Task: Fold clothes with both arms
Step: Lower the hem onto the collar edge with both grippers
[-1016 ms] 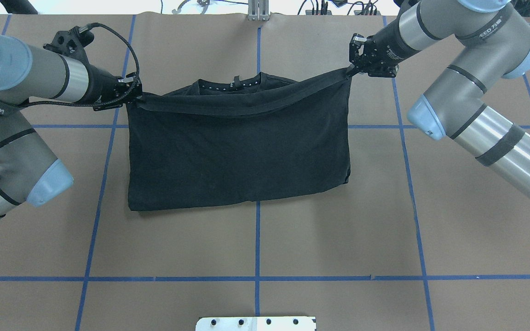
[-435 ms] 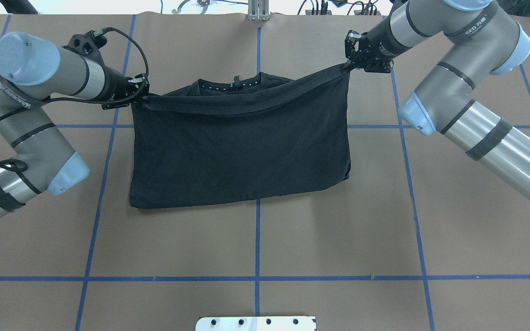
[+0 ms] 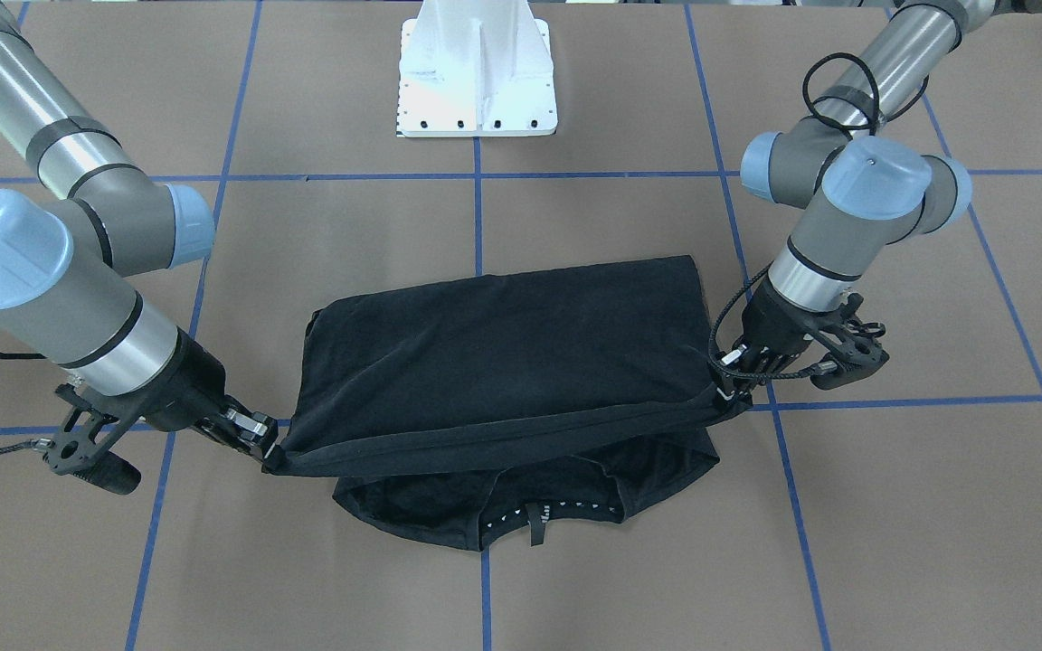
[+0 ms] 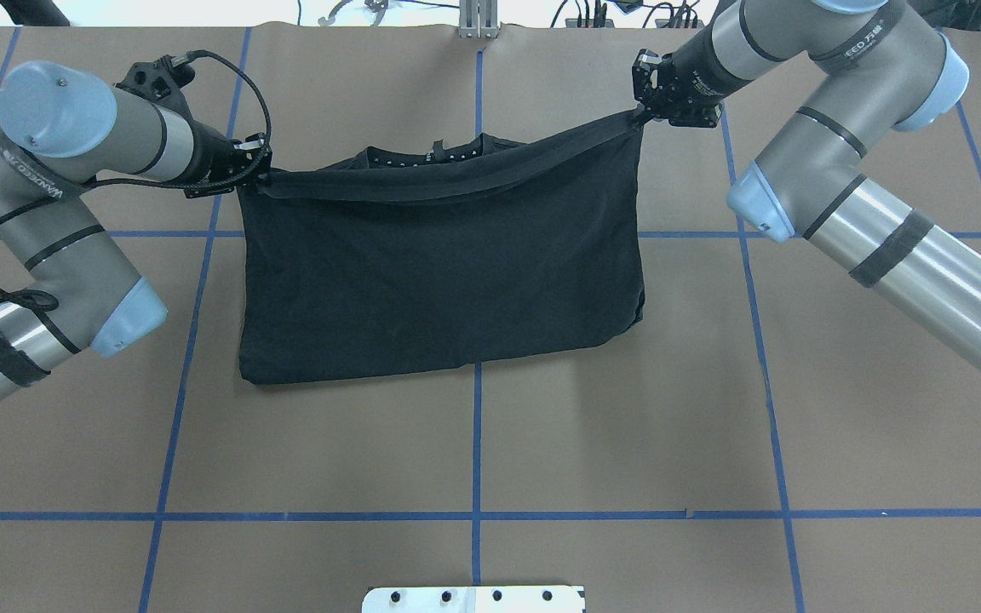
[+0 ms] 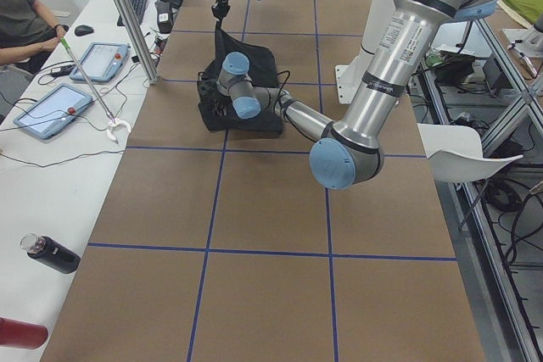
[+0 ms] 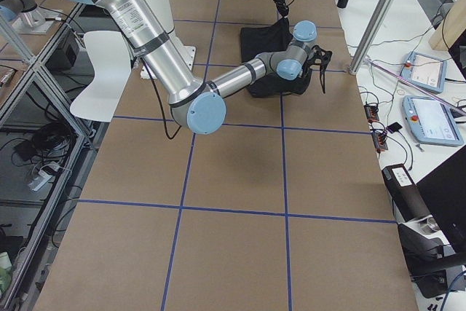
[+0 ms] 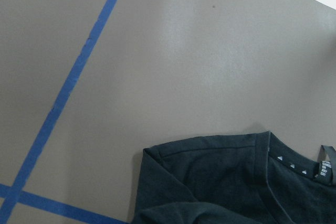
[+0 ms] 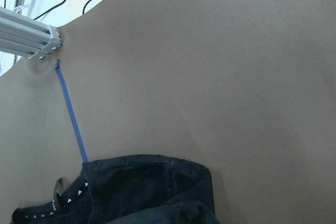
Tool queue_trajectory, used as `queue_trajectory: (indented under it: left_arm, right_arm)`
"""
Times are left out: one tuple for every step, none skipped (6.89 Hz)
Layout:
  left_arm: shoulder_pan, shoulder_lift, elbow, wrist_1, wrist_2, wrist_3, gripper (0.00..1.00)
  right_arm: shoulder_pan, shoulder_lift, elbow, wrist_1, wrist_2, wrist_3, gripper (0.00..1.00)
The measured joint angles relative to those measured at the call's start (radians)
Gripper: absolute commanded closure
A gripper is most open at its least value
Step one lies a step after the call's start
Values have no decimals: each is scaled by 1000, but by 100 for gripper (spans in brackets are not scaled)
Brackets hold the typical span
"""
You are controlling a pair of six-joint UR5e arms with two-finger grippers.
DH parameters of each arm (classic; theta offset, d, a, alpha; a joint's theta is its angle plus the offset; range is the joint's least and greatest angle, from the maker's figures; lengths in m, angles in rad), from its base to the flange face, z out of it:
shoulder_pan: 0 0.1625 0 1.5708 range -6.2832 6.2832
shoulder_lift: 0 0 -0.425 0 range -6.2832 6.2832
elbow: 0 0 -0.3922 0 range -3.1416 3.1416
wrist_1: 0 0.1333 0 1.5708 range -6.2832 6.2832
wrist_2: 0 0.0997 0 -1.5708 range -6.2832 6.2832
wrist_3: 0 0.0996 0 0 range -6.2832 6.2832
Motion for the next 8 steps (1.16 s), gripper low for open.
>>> queue_trajectory:
  left_arm:
    - [-10,-1,7,-5,2,1,100]
    - [-18,-6,20,-7,3,1,100]
    - [-21,-14,42,-16,3,1,100]
    - [-22,-20,76,-43,3,0,100]
    - [-22,-22,123,-89,4,0,100]
    - [-22,-23,160,-133,4,0,100]
    - [-22,-27,176,-152,4,-1,100]
    - [-22,-36,179,-156,3,-4,100]
  right_arm:
    - [1,11,-19,0,-10,-1,100]
    - [2,23,-37,0,-21,-1,100]
    - [2,35,-55,5,-33,-2,100]
    - [2,37,-76,27,-40,-1,100]
    - [1,32,-105,66,-43,-1,100]
    - [1,28,-132,98,-44,0,100]
    - [1,29,-145,112,-44,1,100]
    - [1,34,-150,116,-43,4,100]
